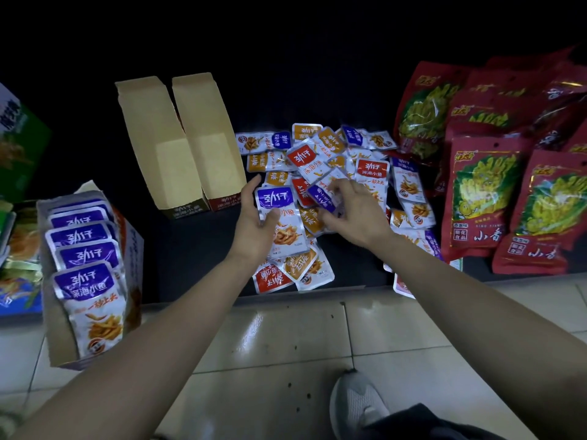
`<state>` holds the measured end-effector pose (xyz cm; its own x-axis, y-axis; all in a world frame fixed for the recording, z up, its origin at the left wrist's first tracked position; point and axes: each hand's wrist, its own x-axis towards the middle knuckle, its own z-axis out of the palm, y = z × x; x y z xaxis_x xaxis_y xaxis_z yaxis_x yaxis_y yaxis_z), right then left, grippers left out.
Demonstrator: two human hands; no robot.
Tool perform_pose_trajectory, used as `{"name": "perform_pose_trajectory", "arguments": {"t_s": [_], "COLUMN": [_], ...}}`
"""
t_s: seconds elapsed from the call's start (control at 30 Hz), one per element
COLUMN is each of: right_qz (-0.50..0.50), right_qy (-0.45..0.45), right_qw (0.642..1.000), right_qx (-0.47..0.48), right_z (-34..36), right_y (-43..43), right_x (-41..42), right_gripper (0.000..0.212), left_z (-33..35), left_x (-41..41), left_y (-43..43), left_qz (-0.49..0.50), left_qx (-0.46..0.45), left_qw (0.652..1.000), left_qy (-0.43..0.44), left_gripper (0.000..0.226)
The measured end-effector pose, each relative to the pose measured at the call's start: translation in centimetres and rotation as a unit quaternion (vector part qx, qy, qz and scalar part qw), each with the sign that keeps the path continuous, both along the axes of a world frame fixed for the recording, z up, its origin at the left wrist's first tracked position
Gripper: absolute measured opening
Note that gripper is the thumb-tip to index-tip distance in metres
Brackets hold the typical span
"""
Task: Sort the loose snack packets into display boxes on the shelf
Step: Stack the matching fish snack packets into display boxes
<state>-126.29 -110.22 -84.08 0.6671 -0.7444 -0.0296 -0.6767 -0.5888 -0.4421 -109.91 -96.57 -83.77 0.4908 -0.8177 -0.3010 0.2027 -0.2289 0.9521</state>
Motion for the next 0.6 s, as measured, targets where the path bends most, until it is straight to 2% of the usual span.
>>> {"name": "perform_pose_trajectory", "arguments": {"t_s": [0.1, 0.17, 0.27, 0.37, 0.43, 0.5, 0.53, 0.6], "right_qz": [0.01, 0.03, 0.047, 0.031, 0.015, -0.011, -0.037, -0.102], "right_qy": [0.01, 0.07, 0.146, 0.135, 0.076, -0.049, -0.118, -0.23], "right_qw": [0.998, 0.994, 0.988, 0.986, 0.993, 0.998, 0.984, 0.931], "right_qx": [0.066, 0.072, 0.021, -0.089, -0.091, 0.037, 0.125, 0.266], "right_z": [1.2, 1.3, 0.7, 0.7, 1.0, 1.7, 2.2, 3.4], "right_y": [-0.2, -0.3, -0.1, -0.3, -0.5, -0.5, -0.4, 0.1], "right_x": [0.5, 1.0, 1.3, 1.0, 0.8, 0.6, 0.5, 0.7], "right_gripper": [0.064, 0.064, 0.078, 0.071, 0.05, 0.03, 0.026, 0.027], "left_z": [-0.1, -0.1, 0.0, 0.1, 0.0, 0.1, 0.2, 0.5], "left_x": [0.2, 0.3, 0.5, 0.8, 0.9, 0.8, 0.7, 0.5], "left_y": [0.1, 0.4, 0.8, 1.2, 1.3, 1.5, 1.5, 1.3], "left_qz": [0.001, -0.001, 0.0, 0.005, 0.007, 0.006, 0.005, 0.004], "left_qx": [0.005, 0.012, 0.018, 0.024, 0.031, 0.031, 0.028, 0.019], "left_qw": [1.0, 1.0, 1.0, 0.999, 0.999, 0.999, 0.999, 0.999], "left_qy": [-0.004, -0.005, -0.019, -0.024, -0.026, -0.029, -0.031, -0.034], "left_gripper": [0.054, 0.049, 0.045, 0.044, 0.045, 0.045, 0.046, 0.047]}}
